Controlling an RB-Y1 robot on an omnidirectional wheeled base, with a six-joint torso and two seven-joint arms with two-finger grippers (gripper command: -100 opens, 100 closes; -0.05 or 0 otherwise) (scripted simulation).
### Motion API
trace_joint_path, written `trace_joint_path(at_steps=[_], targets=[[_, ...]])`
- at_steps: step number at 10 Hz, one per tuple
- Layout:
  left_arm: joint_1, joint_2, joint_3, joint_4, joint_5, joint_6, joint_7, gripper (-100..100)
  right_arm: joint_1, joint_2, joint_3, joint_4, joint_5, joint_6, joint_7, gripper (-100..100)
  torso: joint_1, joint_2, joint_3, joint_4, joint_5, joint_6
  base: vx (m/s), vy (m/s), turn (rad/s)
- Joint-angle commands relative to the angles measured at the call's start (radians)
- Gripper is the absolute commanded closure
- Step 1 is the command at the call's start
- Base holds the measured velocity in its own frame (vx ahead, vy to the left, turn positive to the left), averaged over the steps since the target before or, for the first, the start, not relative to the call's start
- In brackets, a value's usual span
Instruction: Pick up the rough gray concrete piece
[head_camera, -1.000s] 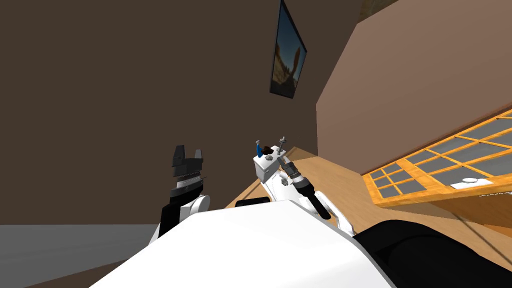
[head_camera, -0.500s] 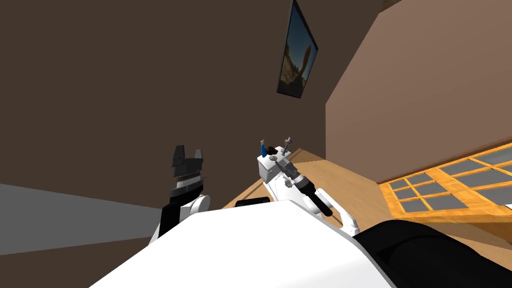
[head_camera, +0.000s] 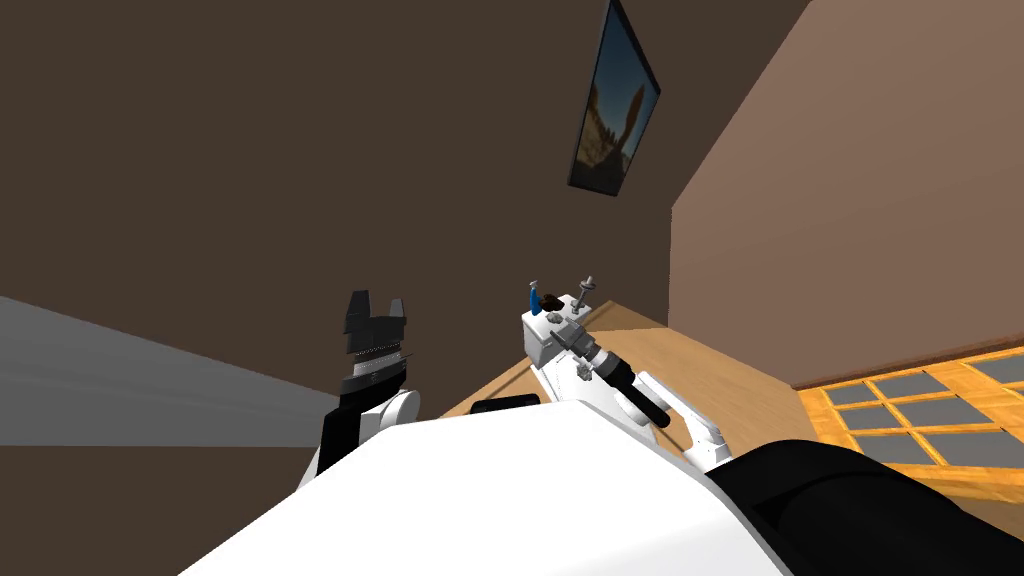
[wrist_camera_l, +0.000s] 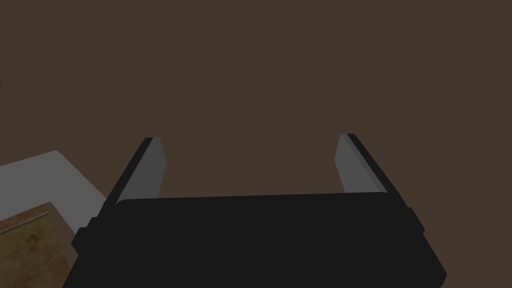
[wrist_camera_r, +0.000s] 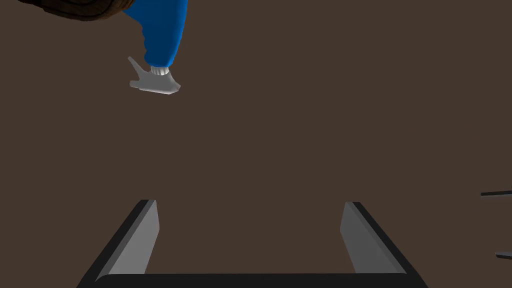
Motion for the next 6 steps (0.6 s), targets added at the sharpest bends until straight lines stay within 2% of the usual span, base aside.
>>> trace_joint_path(at_steps=[1,2,4,5,6], targets=[[0.0,0.0,0.0,0.0,0.0,0.0,0.0,0,-0.005,-0.05,0.003,0.02,0.035,0.001,0.031,-100,0.0,0.0,0.0,0.0,0.0,0.0,0.0,0.017,0.127],[0.0,0.0,0.0,0.0,0.0,0.0,0.0,0,-0.005,-0.056,0.003,0.02,0.035,0.001,0.031,-100,0.0,0.0,0.0,0.0,0.0,0.0,0.002,0.014,0.072],[0.0,0.0,0.0,0.0,0.0,0.0,0.0,0,-0.013,-0.126,0.005,0.065,0.097,-0.008,0.082,-100,0.0,0.0,0.0,0.0,0.0,0.0,0.004,0.03,0.174],[0.0,0.0,0.0,0.0,0.0,0.0,0.0,0,-0.013,-0.146,0.005,0.065,0.097,-0.008,0.082,-100,0.001,-0.001,0.0,0.0,0.0,-0.001,0.007,0.022,0.079],[0.0,0.0,0.0,0.0,0.0,0.0,0.0,0,-0.016,-0.18,0.006,0.088,0.128,-0.013,0.106,-100,0.0,-0.001,0.0,0.0,0.0,0.0,0.009,0.019,0.082]])
